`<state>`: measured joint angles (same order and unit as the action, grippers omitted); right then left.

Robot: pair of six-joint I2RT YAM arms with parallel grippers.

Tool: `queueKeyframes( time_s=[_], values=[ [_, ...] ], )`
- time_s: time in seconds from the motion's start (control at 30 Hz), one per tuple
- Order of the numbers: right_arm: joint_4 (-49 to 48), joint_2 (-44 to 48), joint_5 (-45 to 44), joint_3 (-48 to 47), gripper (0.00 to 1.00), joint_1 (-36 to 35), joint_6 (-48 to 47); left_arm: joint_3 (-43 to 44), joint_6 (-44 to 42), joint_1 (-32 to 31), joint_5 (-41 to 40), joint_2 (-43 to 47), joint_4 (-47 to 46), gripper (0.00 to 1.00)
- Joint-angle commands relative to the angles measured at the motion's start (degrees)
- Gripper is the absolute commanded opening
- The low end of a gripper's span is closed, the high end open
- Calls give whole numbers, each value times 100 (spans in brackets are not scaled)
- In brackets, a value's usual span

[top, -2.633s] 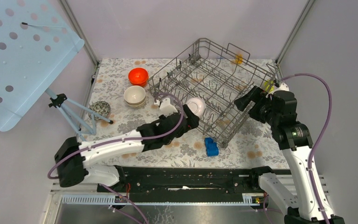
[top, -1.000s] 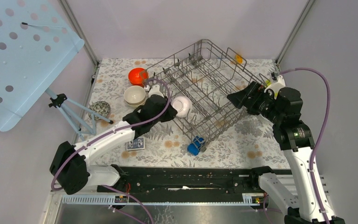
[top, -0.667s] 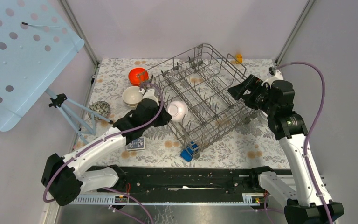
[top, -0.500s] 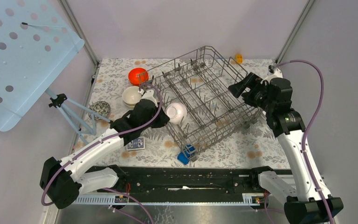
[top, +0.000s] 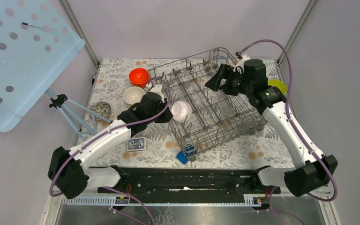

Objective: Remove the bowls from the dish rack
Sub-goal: Adjust the dish rack at the center of the board.

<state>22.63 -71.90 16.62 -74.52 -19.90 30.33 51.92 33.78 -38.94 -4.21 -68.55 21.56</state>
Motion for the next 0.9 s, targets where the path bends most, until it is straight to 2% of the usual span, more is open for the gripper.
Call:
queueKeyframes(
  time_s=[0.0,0.13,0.3,0.7,0.87],
  values=[
    [359,-566,137,-772,89,-310,-449,429,-1096,-82,208,-577,11,0],
    [694,-1169,191,-1294,89,-403,-547,603,-1208,-78,-219,-864,109,0],
    [819,-1672,284,-1441,89,-521,-631,692,-1163,-71,-533,-1023,140,0],
    [496,-1924,328,-1071,89,-646,-452,612,-734,133,-1595,-687,459,0],
    [498,-2200,334,-1257,88,-830,-408,472,-723,276,-1571,-514,437,0]
  ],
)
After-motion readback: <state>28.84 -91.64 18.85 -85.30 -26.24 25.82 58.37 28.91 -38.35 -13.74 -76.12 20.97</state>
